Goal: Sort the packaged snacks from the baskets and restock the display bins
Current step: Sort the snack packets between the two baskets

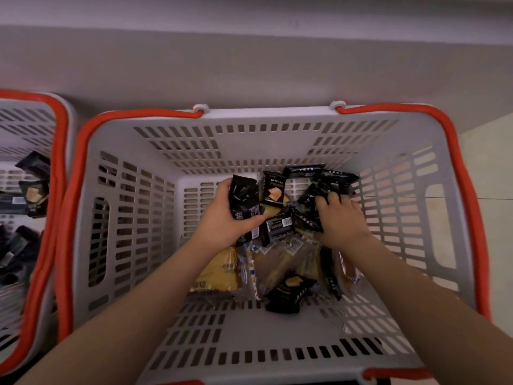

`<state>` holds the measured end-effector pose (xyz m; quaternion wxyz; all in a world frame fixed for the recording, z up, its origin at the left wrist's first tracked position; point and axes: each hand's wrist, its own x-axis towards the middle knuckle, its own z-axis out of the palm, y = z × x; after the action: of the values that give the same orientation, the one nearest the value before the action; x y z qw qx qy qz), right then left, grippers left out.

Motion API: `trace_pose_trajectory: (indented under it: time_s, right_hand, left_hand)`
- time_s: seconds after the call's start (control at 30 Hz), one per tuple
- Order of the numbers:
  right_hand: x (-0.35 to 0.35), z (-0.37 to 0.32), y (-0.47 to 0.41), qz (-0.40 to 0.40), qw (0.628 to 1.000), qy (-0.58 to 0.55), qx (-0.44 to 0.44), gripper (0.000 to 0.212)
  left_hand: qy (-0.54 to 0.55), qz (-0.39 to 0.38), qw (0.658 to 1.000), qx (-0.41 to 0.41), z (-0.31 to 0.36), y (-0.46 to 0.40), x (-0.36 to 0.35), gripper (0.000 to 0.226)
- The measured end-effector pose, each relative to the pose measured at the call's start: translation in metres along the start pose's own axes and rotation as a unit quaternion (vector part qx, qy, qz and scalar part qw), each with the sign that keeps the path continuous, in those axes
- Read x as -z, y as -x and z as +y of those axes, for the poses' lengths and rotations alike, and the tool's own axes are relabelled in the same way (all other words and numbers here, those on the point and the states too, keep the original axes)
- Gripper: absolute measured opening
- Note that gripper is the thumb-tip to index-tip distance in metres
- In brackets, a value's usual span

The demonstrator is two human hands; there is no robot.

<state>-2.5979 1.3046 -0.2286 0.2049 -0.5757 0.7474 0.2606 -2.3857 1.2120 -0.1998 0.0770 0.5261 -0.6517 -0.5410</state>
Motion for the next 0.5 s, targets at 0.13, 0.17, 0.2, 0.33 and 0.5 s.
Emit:
trace_pose_trajectory:
  time_s: [0.13, 0.17, 0.2, 0.33, 0.5]
  right_hand:
    - [0.009, 0.002, 0.006, 0.041, 0.996, -0.079, -0.016, 0.032]
    - [0.015, 0.002, 0.009, 0.051, 0.995, -0.088, -0.015, 0.028]
    - [0.022, 0.001, 0.012, 0.059, 0.993, -0.100, -0.016, 0.025]
    - [0.070, -0.011, 0.034, 0.124, 0.974, -0.186, -0.018, 0.023]
    - [0.160, -0.063, 0.073, 0.182, 0.915, -0.359, 0.041, 0.025]
  left_hand:
    - [0.000, -0.002, 1.000, 0.010, 0.001, 0.008, 0.007, 0.085]
    - [0.009, 0.002, 1.000, 0.008, 0.003, 0.011, 0.010, 0.083]
    - [0.020, 0.007, 1.000, 0.006, 0.005, 0.015, 0.013, 0.081]
    - [0.075, 0.019, 0.997, 0.005, 0.018, 0.033, 0.035, 0.070]
    - [0.185, 0.108, 0.977, -0.019, 0.030, 0.076, 0.085, 0.059]
